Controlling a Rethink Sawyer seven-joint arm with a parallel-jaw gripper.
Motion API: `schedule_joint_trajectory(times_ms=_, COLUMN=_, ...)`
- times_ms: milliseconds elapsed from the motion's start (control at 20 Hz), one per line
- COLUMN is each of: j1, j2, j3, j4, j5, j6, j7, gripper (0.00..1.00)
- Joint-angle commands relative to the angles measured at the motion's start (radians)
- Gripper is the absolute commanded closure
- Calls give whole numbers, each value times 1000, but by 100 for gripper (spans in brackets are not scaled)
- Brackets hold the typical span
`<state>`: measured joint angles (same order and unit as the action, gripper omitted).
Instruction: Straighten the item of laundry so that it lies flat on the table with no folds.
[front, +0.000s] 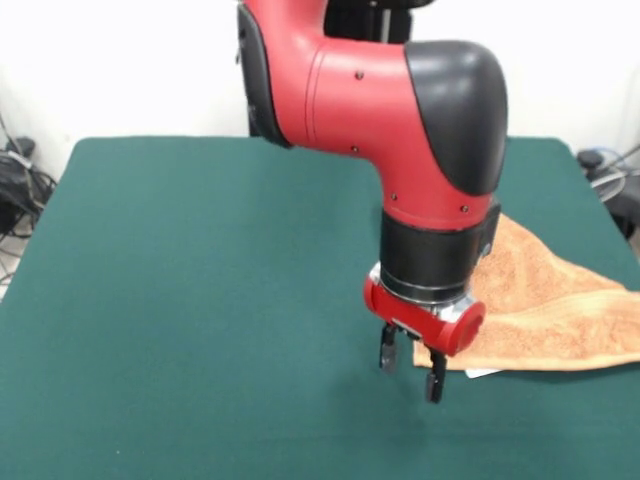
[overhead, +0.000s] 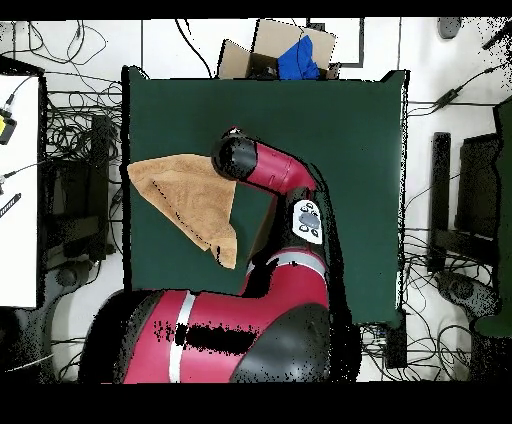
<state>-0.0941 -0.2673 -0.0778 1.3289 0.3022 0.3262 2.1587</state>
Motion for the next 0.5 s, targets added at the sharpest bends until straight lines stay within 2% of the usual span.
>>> schedule_joint_trajectory(times_ms=50, j1=-19, j2=44, j3=146, j4=171, j5=37, j6=-64, j7=189, gripper=0)
schedule_joint_trajectory(times_ms=500, j1=-17, j2=2, j3=148, j4=227, j5=54, j6=-60, j7=202, gripper=0)
